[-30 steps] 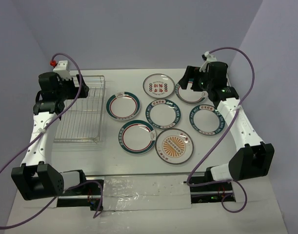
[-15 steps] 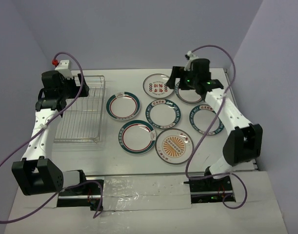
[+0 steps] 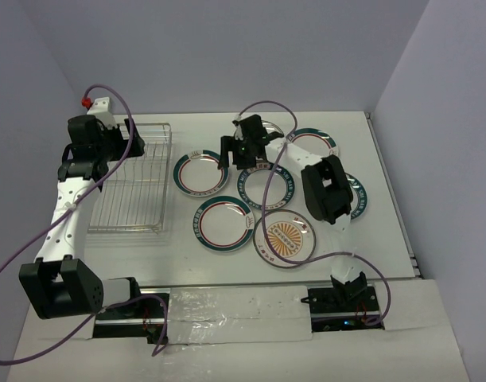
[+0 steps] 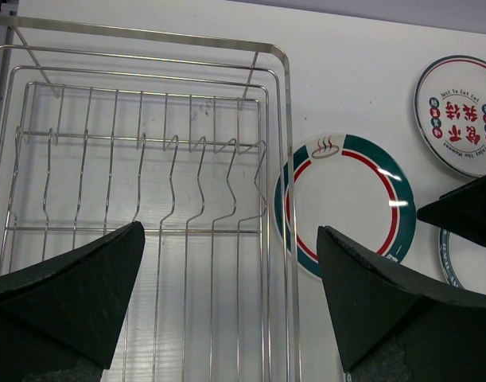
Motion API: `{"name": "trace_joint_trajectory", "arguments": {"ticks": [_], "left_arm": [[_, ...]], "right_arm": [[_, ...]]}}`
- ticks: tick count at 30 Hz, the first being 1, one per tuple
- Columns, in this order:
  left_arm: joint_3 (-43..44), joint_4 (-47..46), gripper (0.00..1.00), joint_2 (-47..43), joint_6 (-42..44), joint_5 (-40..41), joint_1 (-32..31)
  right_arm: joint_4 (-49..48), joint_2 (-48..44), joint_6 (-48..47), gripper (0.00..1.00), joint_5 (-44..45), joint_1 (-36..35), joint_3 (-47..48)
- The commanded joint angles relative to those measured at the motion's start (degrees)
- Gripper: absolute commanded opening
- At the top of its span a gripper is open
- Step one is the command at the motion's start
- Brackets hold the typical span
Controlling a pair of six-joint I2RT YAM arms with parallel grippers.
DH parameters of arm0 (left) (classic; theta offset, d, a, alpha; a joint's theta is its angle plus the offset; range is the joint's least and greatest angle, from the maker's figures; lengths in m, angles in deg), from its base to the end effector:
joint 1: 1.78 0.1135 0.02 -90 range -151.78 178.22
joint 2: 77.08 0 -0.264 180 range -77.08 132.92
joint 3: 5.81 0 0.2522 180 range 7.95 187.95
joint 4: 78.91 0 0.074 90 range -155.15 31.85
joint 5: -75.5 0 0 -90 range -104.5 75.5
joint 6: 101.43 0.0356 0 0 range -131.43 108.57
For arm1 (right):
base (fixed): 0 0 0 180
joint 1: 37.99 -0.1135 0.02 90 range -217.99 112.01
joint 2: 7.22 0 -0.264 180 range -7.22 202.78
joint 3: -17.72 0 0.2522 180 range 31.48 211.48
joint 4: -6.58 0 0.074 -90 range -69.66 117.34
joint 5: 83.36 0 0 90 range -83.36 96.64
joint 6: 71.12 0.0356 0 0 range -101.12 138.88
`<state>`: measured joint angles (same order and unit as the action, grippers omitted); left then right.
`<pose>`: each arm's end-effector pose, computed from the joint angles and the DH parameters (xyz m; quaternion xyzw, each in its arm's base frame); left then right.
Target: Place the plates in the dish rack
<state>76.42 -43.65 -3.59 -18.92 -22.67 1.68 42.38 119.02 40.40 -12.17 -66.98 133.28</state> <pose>0.2918 0.0126 0.3562 -0.0436 0.8480 -0.0790 0.5223 0.4301 0.2514 0.2016 -0.1201 0.9104 0.2933 0.2660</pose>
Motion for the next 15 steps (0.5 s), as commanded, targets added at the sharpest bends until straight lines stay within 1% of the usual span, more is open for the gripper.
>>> {"name": "trace_joint_trajectory", "arguments": {"ticks": [1,4,8,14,15], "left_arm": [[1.05,-1.02,0.99,-0.9,-1.22,0.34,-0.12],[1.23,-1.1,0.99,-0.72,-1.13,-0.18,-0.12],[1.23,-1.72,0.99,-0.2,-1.04,-0.8,-0.12],[2.28,-1.37,0.99,1.3,-1.22,-1.33,-0.12],[2.29,-1.37,0.99,1.39,-1.3,-1.24,-0.12]], "right_arm": [[-0.95,1.82,2.83,0.85,-0.62,0.34,3.84],[-2.0,3.66,3.0,0.83,-1.23,0.34,3.67],[-3.14,6.73,3.62,0.73,-6.4,0.34,4.63],[-4.29,10.61,5.46,0.64,-9.84,0.43,7.01],[-4.38,10.87,5.73,0.6,-10.02,0.6,7.1]]}}
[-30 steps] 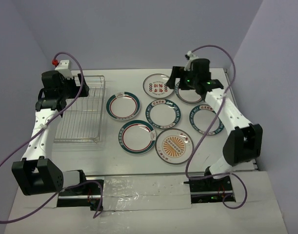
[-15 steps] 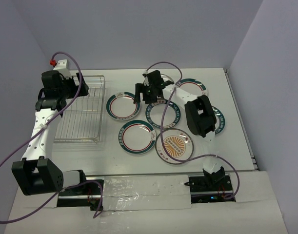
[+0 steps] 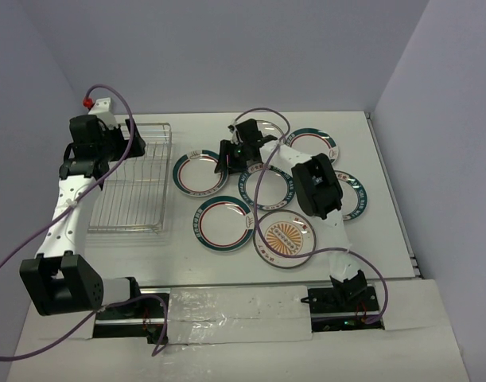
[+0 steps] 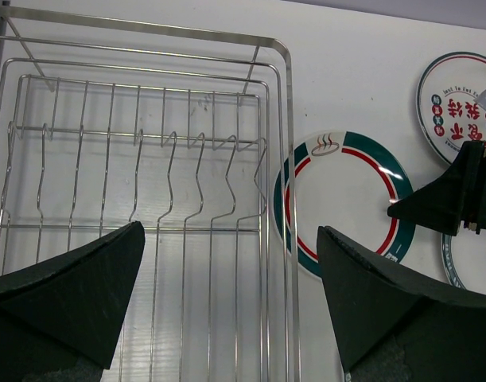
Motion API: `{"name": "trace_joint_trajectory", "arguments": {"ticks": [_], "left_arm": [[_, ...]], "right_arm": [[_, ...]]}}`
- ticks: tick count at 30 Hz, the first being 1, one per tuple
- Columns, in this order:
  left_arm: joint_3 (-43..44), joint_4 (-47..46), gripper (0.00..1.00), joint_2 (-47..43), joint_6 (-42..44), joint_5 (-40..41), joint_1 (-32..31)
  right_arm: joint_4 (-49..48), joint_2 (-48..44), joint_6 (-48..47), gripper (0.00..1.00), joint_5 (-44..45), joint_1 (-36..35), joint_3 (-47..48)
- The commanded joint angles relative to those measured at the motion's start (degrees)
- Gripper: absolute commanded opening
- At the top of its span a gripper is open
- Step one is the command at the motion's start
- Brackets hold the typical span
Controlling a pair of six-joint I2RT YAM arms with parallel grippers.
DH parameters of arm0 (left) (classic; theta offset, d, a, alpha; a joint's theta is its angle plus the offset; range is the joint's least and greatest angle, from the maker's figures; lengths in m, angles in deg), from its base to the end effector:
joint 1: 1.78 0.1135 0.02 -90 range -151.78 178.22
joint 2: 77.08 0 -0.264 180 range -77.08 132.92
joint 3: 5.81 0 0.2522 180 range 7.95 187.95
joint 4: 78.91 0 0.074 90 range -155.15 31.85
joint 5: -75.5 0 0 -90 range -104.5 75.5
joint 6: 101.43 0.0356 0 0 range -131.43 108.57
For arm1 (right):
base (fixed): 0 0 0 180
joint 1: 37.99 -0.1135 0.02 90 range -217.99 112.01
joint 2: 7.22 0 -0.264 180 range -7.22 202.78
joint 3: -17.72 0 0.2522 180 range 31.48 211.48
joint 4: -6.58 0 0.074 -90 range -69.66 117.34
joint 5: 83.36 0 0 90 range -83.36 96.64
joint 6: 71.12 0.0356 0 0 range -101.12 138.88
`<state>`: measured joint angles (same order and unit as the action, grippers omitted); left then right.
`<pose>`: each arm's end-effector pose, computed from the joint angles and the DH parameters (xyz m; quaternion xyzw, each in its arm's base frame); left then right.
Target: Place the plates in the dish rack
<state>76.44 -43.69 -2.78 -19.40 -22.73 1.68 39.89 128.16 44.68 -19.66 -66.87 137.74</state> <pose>0.2952 0.0127 0.3525 -0.0476 0.8512 -0.0817 0.5163 0.4486 0.2655 0.1526 -0.1047 0.9086 0.3469 0.2075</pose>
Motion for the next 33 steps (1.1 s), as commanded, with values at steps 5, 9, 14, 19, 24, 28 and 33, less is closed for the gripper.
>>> {"name": "trace_joint_trajectory", "arguments": {"ticks": [5,9,14,19,24,28,33], "left_arm": [[2.88,-1.5,0.99,1.19,-1.08,-1.44,-0.12],[3.67,-0.36,0.99,2.42,-0.91,-1.61,-0.12],[4.64,0.26,0.99,3.13,-1.87,-2.4,-0.12],[6.56,0.43,0.99,2.95,-2.76,-6.09,-0.21],[11.31,3.85,0.99,4.27,-1.35,-10.57,-1.53],[15.09,6.4,0.99,5.24,-0.3,-12.33,-5.65],[16.58,6.94,0.99,5.94,-1.26,-17.24,-8.47]], "right_arm": [[-2.59,3.32,3.29,0.44,-4.02,1.72,2.55],[-3.02,2.19,3.99,0.17,-4.9,3.13,0.28],[-2.77,-2.47,2.5,0.0,-5.42,4.45,-2.45],[-1.89,-11.69,0.65,0.0,-7.0,6.9,-4.3],[-0.31,-21.26,-2.94,0.0,-8.76,9.55,-4.57],[-0.04,-27.08,-5.32,0.0,-11.13,9.64,-5.88],[0.05,-32.44,-6.55,0.0,-13.68,8.5,-6.68]]}}
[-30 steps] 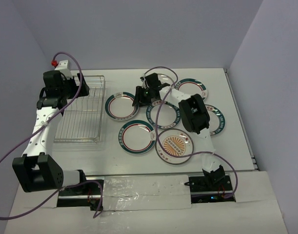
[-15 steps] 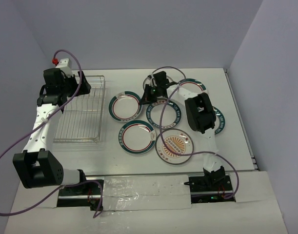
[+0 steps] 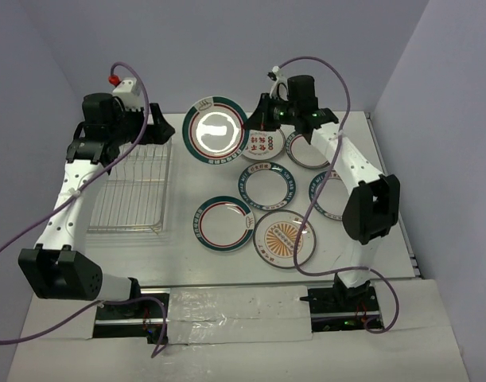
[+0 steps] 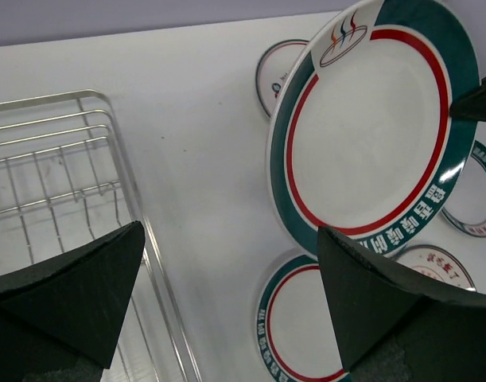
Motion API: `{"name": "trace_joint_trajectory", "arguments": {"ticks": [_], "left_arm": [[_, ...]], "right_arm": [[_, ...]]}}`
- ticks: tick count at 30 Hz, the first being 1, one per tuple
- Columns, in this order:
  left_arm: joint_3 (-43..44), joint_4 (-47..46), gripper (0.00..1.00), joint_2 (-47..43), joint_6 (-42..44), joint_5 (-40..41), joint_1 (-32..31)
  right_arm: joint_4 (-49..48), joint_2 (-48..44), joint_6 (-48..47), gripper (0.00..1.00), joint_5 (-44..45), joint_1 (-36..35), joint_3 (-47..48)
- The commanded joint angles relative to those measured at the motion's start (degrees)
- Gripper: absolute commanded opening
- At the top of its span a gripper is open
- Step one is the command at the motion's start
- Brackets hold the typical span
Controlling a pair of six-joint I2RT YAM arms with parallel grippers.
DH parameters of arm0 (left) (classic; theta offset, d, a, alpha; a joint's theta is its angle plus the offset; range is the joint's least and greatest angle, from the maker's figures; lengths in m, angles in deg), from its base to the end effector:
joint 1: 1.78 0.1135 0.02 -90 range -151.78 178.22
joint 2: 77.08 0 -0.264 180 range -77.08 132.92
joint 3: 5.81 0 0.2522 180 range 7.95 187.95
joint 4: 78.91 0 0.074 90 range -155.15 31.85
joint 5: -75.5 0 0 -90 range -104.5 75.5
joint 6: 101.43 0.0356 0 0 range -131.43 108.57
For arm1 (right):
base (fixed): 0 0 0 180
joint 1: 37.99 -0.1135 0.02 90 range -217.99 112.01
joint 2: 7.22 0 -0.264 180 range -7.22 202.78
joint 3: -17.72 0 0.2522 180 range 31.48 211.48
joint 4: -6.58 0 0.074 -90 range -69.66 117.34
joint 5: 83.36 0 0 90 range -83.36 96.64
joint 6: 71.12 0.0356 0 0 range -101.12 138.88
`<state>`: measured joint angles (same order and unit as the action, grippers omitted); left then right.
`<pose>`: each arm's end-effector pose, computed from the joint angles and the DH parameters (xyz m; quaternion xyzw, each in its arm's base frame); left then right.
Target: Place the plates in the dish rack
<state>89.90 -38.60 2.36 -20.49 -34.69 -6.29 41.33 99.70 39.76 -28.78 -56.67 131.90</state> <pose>0.3099 -0.0368 0.3999 0.0626 0.8290 -0.2093 0.5148 0.4087 0.1600 0.3504 -0.1422 0.8172 0.4120 0.3771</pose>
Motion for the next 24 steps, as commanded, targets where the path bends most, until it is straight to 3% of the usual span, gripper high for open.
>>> {"name": "trace_joint_trajectory", "arguments": {"ticks": [1,10,19,24], "left_arm": [[3.56,2.54,0.99,1.07,-0.6,-6.35,-0.58],[2.34,1.23,0.95,2.04,-4.47,-16.27,-1.02],[-0.83,-1.41,0.72,3.53,-8.6,-23.84,-1.02],[-2.41,-1.93,0.64,3.79,-9.31,-25.08,-1.02]], "right_arm": [[-1.31,-4.6,-1.81,0.0,-4.66,-1.89,-0.84],[-0.78,-9.18,-4.45,0.0,-8.08,-4.78,-1.28],[-3.15,-9.88,-3.13,0.0,-10.98,-5.49,-1.72],[-4.47,-10.14,-2.78,0.0,-12.65,-5.67,-2.16]]}}
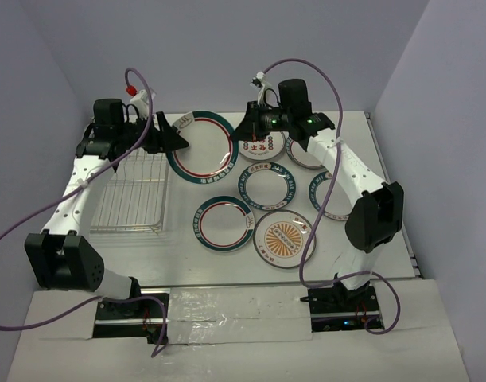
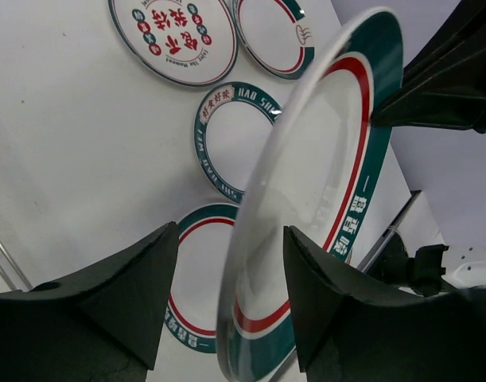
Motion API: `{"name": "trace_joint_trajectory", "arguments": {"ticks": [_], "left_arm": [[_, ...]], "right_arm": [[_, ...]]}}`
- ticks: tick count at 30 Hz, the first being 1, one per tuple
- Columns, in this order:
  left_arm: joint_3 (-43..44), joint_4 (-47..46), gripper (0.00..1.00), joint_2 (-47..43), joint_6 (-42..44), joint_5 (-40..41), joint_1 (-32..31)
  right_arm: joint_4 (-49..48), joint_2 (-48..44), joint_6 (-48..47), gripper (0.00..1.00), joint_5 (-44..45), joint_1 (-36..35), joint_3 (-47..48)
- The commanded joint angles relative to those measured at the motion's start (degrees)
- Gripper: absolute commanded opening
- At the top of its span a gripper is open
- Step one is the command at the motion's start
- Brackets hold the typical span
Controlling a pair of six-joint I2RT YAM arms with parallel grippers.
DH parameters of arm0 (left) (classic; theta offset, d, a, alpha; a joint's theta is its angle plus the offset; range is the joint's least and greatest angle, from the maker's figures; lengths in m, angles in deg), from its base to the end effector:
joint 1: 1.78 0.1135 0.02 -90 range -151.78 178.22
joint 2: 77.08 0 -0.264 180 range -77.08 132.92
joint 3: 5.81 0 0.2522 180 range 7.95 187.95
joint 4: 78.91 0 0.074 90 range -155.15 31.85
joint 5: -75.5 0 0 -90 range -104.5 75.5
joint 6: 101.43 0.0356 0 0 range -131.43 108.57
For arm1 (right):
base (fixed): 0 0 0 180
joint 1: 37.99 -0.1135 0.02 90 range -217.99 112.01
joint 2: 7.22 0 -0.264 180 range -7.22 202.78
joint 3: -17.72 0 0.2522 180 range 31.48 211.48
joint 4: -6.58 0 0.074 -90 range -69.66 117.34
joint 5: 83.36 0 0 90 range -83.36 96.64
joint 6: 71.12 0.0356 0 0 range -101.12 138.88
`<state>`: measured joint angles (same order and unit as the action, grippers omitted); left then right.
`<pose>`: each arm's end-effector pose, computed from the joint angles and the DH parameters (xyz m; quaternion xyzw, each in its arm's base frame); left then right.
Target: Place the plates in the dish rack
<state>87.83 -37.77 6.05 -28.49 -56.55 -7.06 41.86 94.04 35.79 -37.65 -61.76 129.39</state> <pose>0.3192 -0.0534 0.3704 0.0935 0.8249 -0.3953 0.3931 0.3651 0.1879 0.3761 -0.2492 0.7671 0.4712 0.3570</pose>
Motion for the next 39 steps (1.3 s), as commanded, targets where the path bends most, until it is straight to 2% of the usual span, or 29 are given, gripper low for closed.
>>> {"name": "trace_joint_trajectory", "arguments": {"ticks": [1,9,12,13,14,15,16,17,18,19,21,23,24,26,27,29,30,34,39], "left_arm": [[-0.34,-2.77,0.64,0.19,-1.48,-3.31,-0.26],[-1.12,-3.38,0.47,0.45,-2.89,-5.94,-0.26],[-1.04,-3.56,0.28,0.71,-3.5,-6.91,-0.26],[-1.04,-3.56,0.1,0.63,-3.59,-7.09,-0.26],[-0.43,-3.3,0.0,0.63,-3.77,-6.65,-0.26],[-0.16,-2.42,0.0,0.45,-3.77,-6.04,-0.35],[0.1,-2.15,0.0,-0.16,-3.6,-5.34,-0.35],[0.97,-1.63,0.0,-0.6,-3.33,-2.55,-0.17],[1.59,-0.58,0.0,-1.13,-3.16,-0.43,-0.17],[2.21,0.04,0.0,-2.44,-2.89,2.11,-0.08],[4.58,1.36,0.0,-3.85,-2.46,10.72,-0.08],[6.51,2.42,0.0,-6.39,-2.45,17.66,-0.08],[7.13,2.85,0.0,-7.97,-2.71,25.53,-0.08],[8.62,3.38,0.0,-9.39,-2.19,32.6,-0.17],[8.8,3.39,0.0,-10.18,-2.36,40.21,-0.17],[8.89,2.6,0.0,-11.85,-1.06,46.49,-0.7],[8.98,2.59,0.0,-11.94,-0.18,53.22,-1.13],[8.37,2.68,0.0,-9.76,7.11,66.96,-5.6],[5.47,0.67,0.0,-6.85,15.55,76.13,-10.97]], "right_arm": [[-5.17,-4.48,1.29,0.0,-3.87,-0.66,0.27],[-6.58,-4.75,2.17,0.0,-4.31,-1.01,-0.17],[-6.23,-4.57,2.34,0.0,-4.4,-1.19,0.09],[-6.14,-4.49,2.69,0.0,-4.4,-1.28,0.18],[-5.88,-4.4,2.87,0.0,-4.31,-1.28,0.35],[-5.61,-4.31,3.04,0.05,-4.14,-1.28,0.53],[-5.44,-4.13,3.65,0.23,-3.96,-1.28,0.7],[-5.17,-4.05,3.75,0.33,-3.52,-1.28,0.88],[-5.08,-4.13,4.1,0.49,-3.17,-1.19,0.97],[-5.08,-4.48,4.8,0.76,-2.65,-1.1,0.97],[-5.17,-4.66,5.68,0.84,-1.85,-0.32,1.06],[-5.26,-5.01,7.26,1.0,-0.98,1.34,1.14],[-5.43,-5.19,8.39,1.0,-0.62,2.05,1.06],[-5.35,-5.27,9.11,1.0,0.08,3.81,1.06],[-5.26,-5.36,9.2,1.0,0.52,5.65,0.97],[-4.82,-5.71,9.37,1.0,0.96,8.2,0.53],[-4.47,-5.72,8.85,1.0,1.49,8.82,0.44],[-2.45,-5.89,7.09,1.0,3.15,10.93,-0.17],[-0.6,-5.45,4.89,1.0,5.18,11.46,-0.44]]}}
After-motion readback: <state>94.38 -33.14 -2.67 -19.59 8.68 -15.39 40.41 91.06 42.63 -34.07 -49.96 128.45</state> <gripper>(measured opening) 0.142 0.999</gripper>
